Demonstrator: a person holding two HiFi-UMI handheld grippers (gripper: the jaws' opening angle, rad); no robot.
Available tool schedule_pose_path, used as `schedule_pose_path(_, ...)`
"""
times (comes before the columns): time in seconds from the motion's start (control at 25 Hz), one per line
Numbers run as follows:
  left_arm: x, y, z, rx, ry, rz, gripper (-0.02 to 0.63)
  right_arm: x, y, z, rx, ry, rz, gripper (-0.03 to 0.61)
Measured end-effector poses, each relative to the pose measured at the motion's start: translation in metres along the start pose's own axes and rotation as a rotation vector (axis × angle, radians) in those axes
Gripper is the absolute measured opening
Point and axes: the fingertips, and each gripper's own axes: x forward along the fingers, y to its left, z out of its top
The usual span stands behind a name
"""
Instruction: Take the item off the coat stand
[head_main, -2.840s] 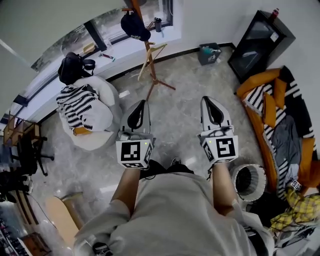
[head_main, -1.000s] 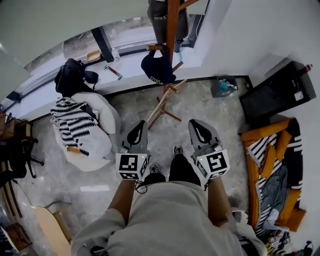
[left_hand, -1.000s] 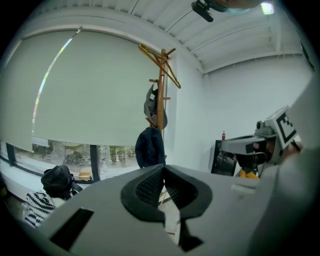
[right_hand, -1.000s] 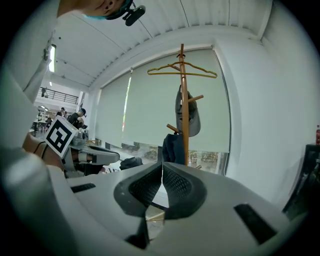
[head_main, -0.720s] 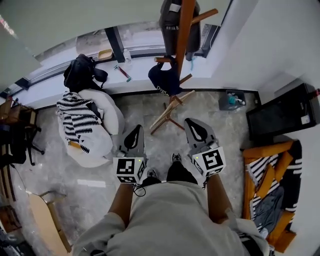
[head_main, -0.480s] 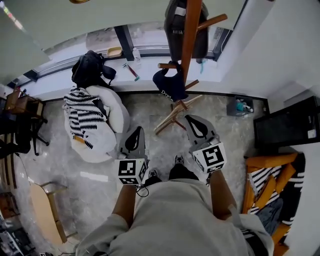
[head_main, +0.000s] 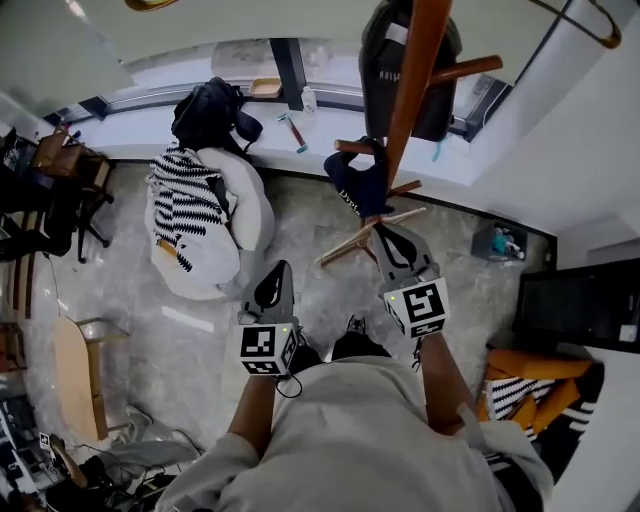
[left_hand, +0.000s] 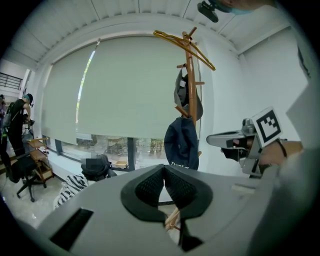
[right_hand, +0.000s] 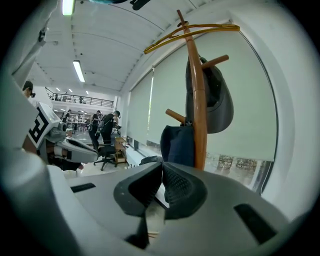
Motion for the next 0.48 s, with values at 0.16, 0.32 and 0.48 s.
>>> schedule_pose_path(0.16, 0.002, 0.005, -0.006, -0.012, 0.011, 0.041, 0.009, 0.013, -0.006, -0.007, -0.014, 0.012, 0.011, 0.006)
schedule_pose_path(0.32, -0.002, 0.010, -0.012, -0.025, 0.027, 0.076, 0.009, 0.020, -0.013, -0.009, -0.004, 0.008, -0.009, 0.012)
schedule_pose_path(0.48, -0.005, 0.012, -0.015, -0.024, 0.036, 0.096, 0.009, 0.027, -0.017, -0.010, 0.008, 0.003, -0.022, 0.146)
